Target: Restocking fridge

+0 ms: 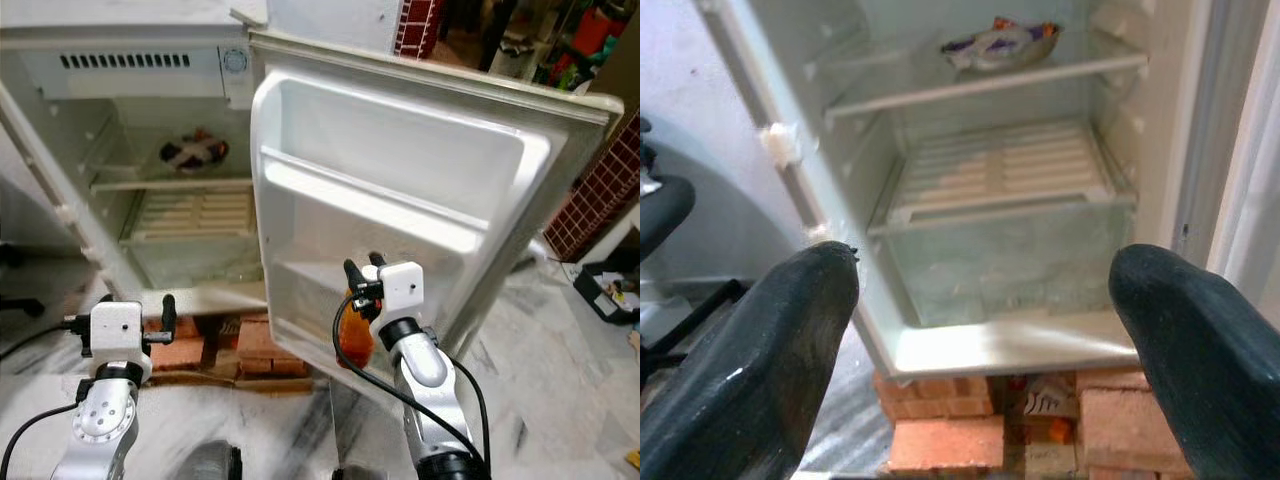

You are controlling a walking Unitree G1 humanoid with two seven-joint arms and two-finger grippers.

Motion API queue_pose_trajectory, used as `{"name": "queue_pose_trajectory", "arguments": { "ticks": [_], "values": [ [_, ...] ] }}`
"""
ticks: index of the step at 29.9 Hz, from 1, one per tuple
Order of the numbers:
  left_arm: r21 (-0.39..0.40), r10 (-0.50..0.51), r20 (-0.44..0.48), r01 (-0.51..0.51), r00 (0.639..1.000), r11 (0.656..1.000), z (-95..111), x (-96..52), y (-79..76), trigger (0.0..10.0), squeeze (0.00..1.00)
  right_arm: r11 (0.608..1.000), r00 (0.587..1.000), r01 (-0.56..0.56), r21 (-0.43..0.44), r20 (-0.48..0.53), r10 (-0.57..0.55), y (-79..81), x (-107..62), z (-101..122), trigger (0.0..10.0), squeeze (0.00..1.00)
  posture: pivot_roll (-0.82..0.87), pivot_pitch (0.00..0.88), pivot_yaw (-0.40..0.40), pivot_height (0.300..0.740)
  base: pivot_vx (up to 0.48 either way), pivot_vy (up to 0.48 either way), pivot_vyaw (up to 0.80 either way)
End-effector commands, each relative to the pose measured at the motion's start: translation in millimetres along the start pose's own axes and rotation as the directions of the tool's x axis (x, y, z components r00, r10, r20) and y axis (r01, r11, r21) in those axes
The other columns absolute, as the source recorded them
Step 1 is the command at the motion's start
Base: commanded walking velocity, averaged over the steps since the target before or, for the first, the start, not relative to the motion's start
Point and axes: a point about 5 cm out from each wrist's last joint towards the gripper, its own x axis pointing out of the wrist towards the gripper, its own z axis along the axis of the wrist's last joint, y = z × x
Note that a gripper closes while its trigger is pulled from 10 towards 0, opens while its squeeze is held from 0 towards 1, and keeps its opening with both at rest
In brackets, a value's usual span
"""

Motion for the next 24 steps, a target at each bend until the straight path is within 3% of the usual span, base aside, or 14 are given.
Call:
{"name": "queue_pose_trajectory", "arguments": {
  "ticks": [1, 24],
  "values": [
    [0.006, 0.001, -0.001, -0.001, 1.000, 1.000, 0.7, -0.5, 0.3, 10.0, 0.00, 1.000, 1.000, 0.001, 0.004, 0.017, -0.001, -0.5, 1.6, 2.9, 10.0, 0.00, 0.11, 0.000, -0.040, 0.624, 0.000, 0.000, 0.00],
    [0.015, -0.004, -0.004, 0.004, 1.000, 1.000, -1.0, -3.1, 1.4, 10.0, 0.00, 1.000, 1.000, -0.015, -0.004, 0.017, 0.015, -0.1, 1.7, 1.8, 10.0, 0.00, 0.11, 0.000, -0.044, 0.624, 0.000, 0.010, 0.00]
  ]
}}
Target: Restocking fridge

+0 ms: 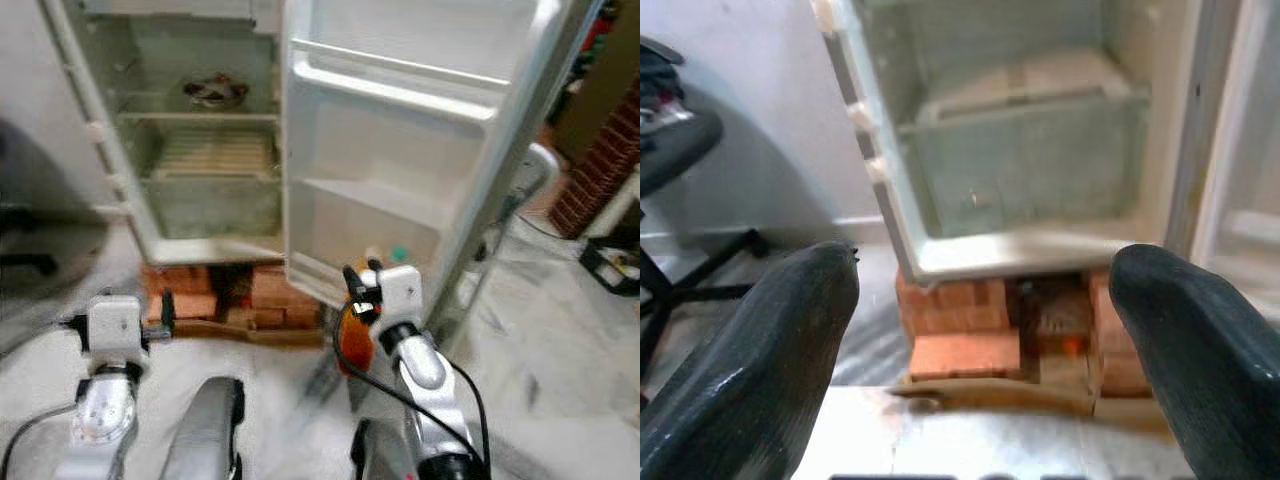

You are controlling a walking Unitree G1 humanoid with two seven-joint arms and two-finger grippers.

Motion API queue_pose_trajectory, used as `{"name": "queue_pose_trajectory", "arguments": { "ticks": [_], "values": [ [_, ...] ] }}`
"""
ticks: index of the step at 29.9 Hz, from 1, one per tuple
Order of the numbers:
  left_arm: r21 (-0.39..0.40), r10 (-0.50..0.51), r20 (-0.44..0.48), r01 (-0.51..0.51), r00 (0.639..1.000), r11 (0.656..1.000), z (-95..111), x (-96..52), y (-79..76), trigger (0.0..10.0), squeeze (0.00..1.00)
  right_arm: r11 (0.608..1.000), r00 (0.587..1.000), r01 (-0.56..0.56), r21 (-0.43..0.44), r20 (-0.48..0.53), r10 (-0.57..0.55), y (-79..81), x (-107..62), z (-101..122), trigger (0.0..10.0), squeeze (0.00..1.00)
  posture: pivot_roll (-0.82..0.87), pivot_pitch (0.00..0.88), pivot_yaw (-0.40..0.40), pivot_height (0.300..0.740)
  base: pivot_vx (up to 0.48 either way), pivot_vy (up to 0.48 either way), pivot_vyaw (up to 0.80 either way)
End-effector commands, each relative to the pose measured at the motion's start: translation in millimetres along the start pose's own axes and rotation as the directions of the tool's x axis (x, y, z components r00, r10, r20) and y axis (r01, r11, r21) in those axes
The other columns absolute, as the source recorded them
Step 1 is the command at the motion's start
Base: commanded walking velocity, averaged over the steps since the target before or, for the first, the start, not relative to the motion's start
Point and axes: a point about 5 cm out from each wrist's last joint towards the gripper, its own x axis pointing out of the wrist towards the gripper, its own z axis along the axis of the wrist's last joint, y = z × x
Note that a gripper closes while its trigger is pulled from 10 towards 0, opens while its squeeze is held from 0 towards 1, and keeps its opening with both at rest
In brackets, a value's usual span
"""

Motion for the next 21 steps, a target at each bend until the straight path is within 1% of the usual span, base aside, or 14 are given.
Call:
{"name": "queue_pose_trajectory", "arguments": {
  "ticks": [1, 3, 14, 21],
  "values": [
    [0.010, -0.009, 0.035, 0.009, 0.999, 1.000, 8.5, 5.7, -0.6, 10.0, 0.00, 1.000, 0.999, -0.010, -0.011, 0.045, 0.010, 0.1, 4.2, 9.8, 10.0, 0.00, 0.11, 0.000, -0.044, 0.624, 0.000, 0.240, 0.00],
    [0.007, -0.013, 0.035, 0.013, 0.999, 1.000, 8.5, 5.3, -0.7, 10.0, 0.00, 1.000, 0.999, -0.011, -0.013, 0.045, 0.011, 0.1, 4.1, 9.6, 10.0, 0.00, 0.11, 0.000, -0.045, 0.624, 0.000, 0.240, 0.00],
    [0.000, -0.017, 0.035, 0.017, 0.999, 1.000, 8.9, 5.6, -1.2, 10.0, 0.00, 1.000, 0.998, -0.022, -0.020, 0.053, 0.023, 0.1, 5.2, 12.2, 10.0, 0.00, 0.10, 0.008, -0.046, 0.624, 0.283, 0.253, 0.00],
    [-0.001, -0.020, 0.032, 0.020, 0.999, 1.000, 8.7, 6.2, -3.0, 10.0, 0.00, 1.000, 0.998, -0.029, -0.011, 0.054, 0.029, 1.0, 5.7, 12.2, 10.0, 0.00, 0.10, 0.006, -0.047, 0.624, 0.284, 0.258, 0.00]
  ]
}}
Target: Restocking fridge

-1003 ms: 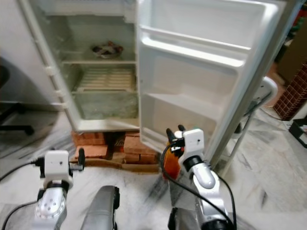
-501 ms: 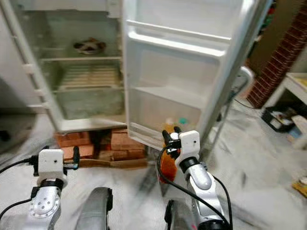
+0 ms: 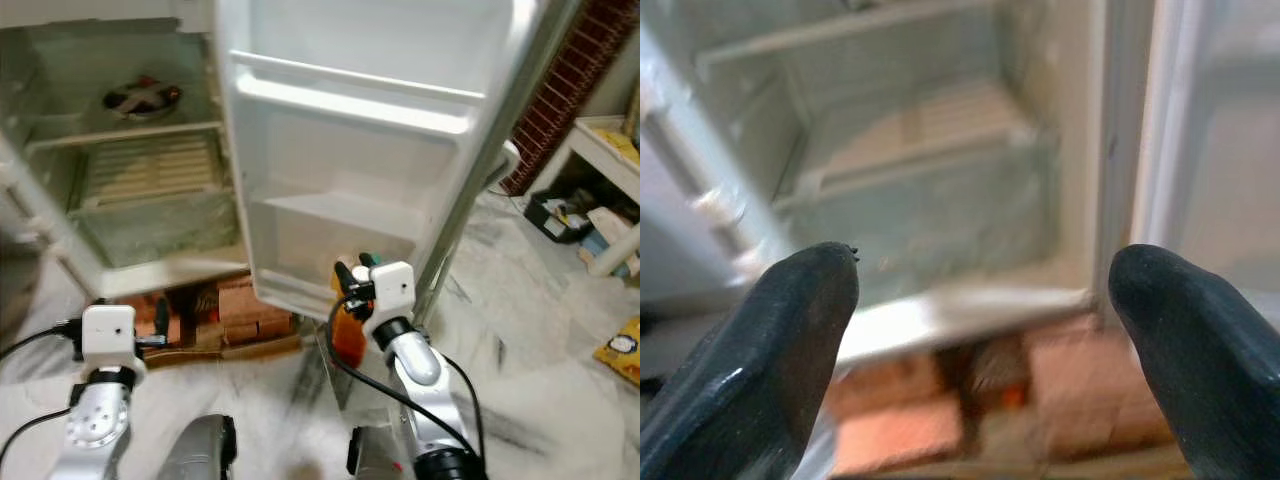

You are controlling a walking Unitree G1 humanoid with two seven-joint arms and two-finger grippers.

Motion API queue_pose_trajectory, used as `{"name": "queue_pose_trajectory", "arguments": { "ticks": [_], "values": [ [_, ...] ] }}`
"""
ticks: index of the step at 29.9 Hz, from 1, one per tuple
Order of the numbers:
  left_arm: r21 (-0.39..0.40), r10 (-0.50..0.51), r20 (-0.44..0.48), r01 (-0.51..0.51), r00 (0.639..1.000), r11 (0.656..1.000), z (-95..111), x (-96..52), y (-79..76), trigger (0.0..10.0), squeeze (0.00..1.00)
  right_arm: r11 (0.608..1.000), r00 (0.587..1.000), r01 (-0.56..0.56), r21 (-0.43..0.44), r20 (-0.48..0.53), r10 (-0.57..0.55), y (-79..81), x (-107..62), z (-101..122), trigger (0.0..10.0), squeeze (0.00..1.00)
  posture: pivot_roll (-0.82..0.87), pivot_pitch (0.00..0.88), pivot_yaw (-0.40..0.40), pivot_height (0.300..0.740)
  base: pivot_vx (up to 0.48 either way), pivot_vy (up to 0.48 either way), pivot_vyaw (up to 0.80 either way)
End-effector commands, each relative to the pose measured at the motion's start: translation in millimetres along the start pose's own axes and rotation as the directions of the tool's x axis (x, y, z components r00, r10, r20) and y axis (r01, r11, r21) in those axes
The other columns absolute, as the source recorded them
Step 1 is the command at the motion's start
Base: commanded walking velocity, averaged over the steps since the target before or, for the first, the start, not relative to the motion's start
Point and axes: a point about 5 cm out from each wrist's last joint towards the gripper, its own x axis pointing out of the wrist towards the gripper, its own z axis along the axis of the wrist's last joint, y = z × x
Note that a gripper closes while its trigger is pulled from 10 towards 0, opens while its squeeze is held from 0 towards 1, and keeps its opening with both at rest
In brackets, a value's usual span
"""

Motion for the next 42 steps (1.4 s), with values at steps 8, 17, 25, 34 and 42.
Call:
{"name": "queue_pose_trajectory", "arguments": {
  "ticks": [8, 17, 25, 34, 42],
  "values": [
    [0.030, 0.023, -0.035, -0.022, 0.999, 0.999, -8.3, -1.3, 11.0, 10.0, 0.00, 0.999, 0.997, -0.043, 0.018, 0.060, 0.042, 11.4, 10.4, 12.1, 10.0, 0.00, 0.10, 0.005, -0.047, 0.624, 0.251, 0.255, 0.00],
    [0.033, 0.013, -0.031, -0.012, 0.999, 0.999, -7.9, 0.9, 8.1, 10.0, 0.00, 0.999, 0.996, -0.048, 0.018, 0.070, 0.047, 12.3, 11.7, 13.5, 10.0, 0.00, 0.10, 0.002, -0.046, 0.624, 0.201, 0.084, 0.00],
    [0.045, -0.013, -0.013, 0.014, 1.000, 0.999, -5.5, 1.1, 5.2, 10.0, 0.00, 0.999, 0.997, -0.043, 0.014, 0.069, 0.042, 11.3, 12.4, 13.3, 10.0, 0.00, 0.10, 0.002, -0.046, 0.624, 0.000, 0.000, 0.00],
    [0.057, -0.021, -0.004, 0.021, 1.000, 0.998, -4.4, 0.7, 5.1, 10.0, 0.00, 0.999, 0.997, -0.045, 0.011, 0.070, 0.045, 12.2, 12.7, 13.2, 10.0, 0.00, 0.11, 0.001, -0.043, 0.624, 0.162, 0.000, 0.00],
    [0.059, -0.026, -0.005, 0.027, 1.000, 0.998, -4.7, 0.1, 4.9, 10.0, 0.00, 0.999, 0.996, -0.046, 0.009, 0.073, 0.045, 12.7, 12.7, 13.6, 10.0, 0.00, 0.10, 0.002, -0.043, 0.624, 0.374, 0.000, 0.00]
  ]
}}
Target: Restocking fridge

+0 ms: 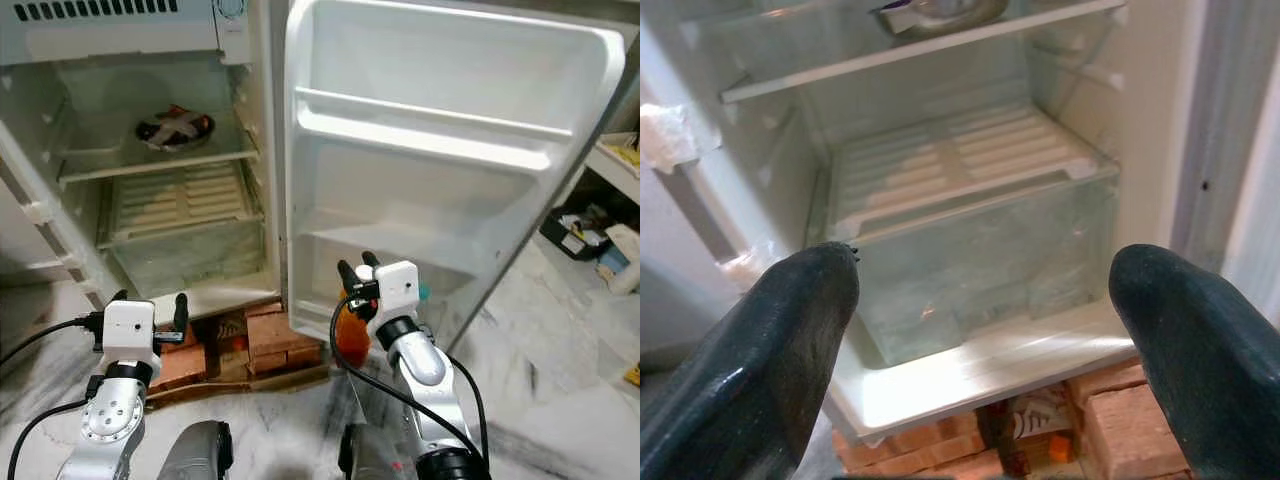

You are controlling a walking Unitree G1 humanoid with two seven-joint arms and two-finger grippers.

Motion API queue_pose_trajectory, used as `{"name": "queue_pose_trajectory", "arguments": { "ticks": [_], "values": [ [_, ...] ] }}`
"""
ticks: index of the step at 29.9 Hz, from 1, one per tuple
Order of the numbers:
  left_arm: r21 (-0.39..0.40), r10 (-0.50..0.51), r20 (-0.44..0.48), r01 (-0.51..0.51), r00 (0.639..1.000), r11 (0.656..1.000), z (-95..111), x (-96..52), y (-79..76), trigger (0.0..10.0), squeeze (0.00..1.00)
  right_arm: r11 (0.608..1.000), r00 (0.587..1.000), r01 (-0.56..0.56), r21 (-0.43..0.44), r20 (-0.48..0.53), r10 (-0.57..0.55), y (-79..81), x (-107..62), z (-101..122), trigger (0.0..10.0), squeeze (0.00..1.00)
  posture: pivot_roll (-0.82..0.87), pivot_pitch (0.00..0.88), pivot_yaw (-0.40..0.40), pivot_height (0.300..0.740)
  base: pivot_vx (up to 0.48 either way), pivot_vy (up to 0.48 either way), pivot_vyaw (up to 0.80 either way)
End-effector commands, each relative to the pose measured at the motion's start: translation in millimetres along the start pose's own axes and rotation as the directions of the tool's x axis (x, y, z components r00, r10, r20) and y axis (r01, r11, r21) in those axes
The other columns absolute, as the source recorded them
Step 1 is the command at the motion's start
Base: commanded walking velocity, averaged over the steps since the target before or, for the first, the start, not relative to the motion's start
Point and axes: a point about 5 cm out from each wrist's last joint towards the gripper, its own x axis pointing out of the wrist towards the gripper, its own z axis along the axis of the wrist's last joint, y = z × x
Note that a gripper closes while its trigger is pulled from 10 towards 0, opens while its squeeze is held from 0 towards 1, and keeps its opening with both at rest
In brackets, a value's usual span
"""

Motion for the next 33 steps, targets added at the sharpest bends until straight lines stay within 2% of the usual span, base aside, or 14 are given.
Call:
{"name": "queue_pose_trajectory", "arguments": {
  "ticks": [1, 12, 23, 33],
  "values": [
    [0.008, -0.007, 0.002, 0.007, 1.000, 1.000, 0.4, -0.4, -0.7, 10.0, 0.00, 1.000, 1.000, 0.004, -0.009, 0.029, -0.004, -0.6, 2.5, 5.4, 10.0, 0.00, 0.10, 0.002, -0.043, 0.624, 0.382, 0.000, 0.00],
    [0.000, -0.006, -0.005, 0.006, 1.000, 1.000, -0.4, -0.2, -1.6, 10.0, 0.00, 1.000, 1.000, 0.000, -0.011, 0.029, 0.000, -0.7, 3.9, 5.8, 10.0, 0.00, 0.11, 0.001, -0.046, 0.624, 0.355, 0.000, 0.00],
    [-0.011, -0.004, -0.006, 0.004, 1.000, 1.000, -0.7, -1.1, -3.9, 10.0, 0.00, 1.000, 0.999, -0.016, -0.004, 0.031, 0.016, 1.1, 4.1, 5.9, 10.0, 0.00, 0.11, 0.006, -0.050, 0.624, 0.000, 0.000, 0.00],
    [0.009, 0.010, -0.012, -0.010, 1.000, 1.000, -3.3, -5.0, -1.4, 10.0, 0.00, 1.000, 0.999, -0.030, -0.009, 0.027, 0.030, 3.0, 5.4, 5.5, 10.0, 0.00, 0.11, 0.016, -0.053, 0.569, 0.000, 0.000, 0.00]
  ]
}}
